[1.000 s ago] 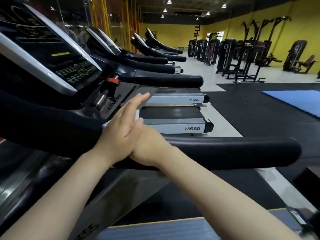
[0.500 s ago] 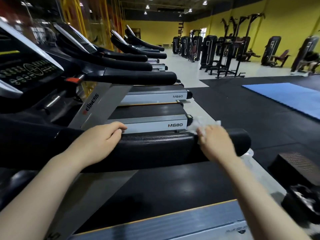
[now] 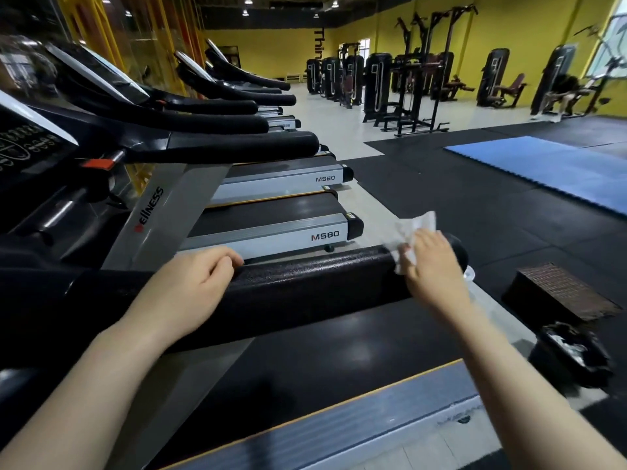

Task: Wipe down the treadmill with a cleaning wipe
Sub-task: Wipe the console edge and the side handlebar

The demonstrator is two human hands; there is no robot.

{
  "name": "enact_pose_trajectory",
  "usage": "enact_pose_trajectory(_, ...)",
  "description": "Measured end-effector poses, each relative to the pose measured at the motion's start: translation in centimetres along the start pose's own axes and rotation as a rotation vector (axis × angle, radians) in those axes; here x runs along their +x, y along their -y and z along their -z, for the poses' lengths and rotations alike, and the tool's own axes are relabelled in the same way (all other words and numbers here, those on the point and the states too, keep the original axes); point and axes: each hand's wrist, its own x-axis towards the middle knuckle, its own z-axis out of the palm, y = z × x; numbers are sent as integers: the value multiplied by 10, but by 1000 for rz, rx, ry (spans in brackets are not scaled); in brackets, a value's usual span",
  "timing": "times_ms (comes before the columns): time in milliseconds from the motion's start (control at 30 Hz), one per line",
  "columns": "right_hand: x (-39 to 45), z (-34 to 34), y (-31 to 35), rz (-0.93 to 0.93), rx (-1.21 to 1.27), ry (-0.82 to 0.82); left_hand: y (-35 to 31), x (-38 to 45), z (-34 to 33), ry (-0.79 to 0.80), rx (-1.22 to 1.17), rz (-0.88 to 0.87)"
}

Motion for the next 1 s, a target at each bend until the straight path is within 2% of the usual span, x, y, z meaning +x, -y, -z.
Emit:
enact_pose_trajectory(100,14,11,-34,-264,105,-28,-18,3,-21,44,6,-87)
enact_pose_trajectory(167,22,11,-34,-406,127,-46,-33,5,-36,46,30,-134)
enact_pose_trajectory(200,19,8,-30,-371,100,-63,-43,5,-44,47,37,-153)
enact_pose_trajectory(233,11,4,-24,-250,73,-70,-53,5,-51,46,41,-176)
enact_pose_trajectory(300,-13,-8,-21,110,62,14,-72,8,-66,54,47,-232)
enact_pose_trajectory(333,-19,-7,-24,202,84,44,-81,11,-75,60,50,-258)
enact_pose_trajectory(400,-11,0,-38,262,113,65,-96,18,-93,65,58,-292)
enact_pose_trajectory(433,-3,0,-49,233,118,43,-102,20,-101,66,67,-296)
enact_pose_trajectory(500,15,4,-64,11,243,18,-109,22,-117,33,98,-286)
enact_pose_trajectory(600,30,3,-77,-358,520,131,-108,19,-129,-18,119,-282)
enact_pose_trajectory(700,31,5,-86,-475,667,136,-105,17,-129,-20,78,-272)
enact_pose_trajectory(767,24,7,-91,-595,943,154,-107,17,-128,-21,52,-265)
enact_pose_trajectory(833,5,-1,-93,-754,1258,94,-108,17,-128,-28,38,-259)
enact_pose_trajectory(867,-7,-9,-92,-798,1309,24,-109,17,-128,-30,22,-255)
enact_pose_trajectory(933,-28,-20,-88,-795,1236,-76,-108,18,-128,-30,-21,-248)
enact_pose_trajectory(1000,-30,-24,-90,-866,1289,-70,-107,18,-128,-33,-42,-248)
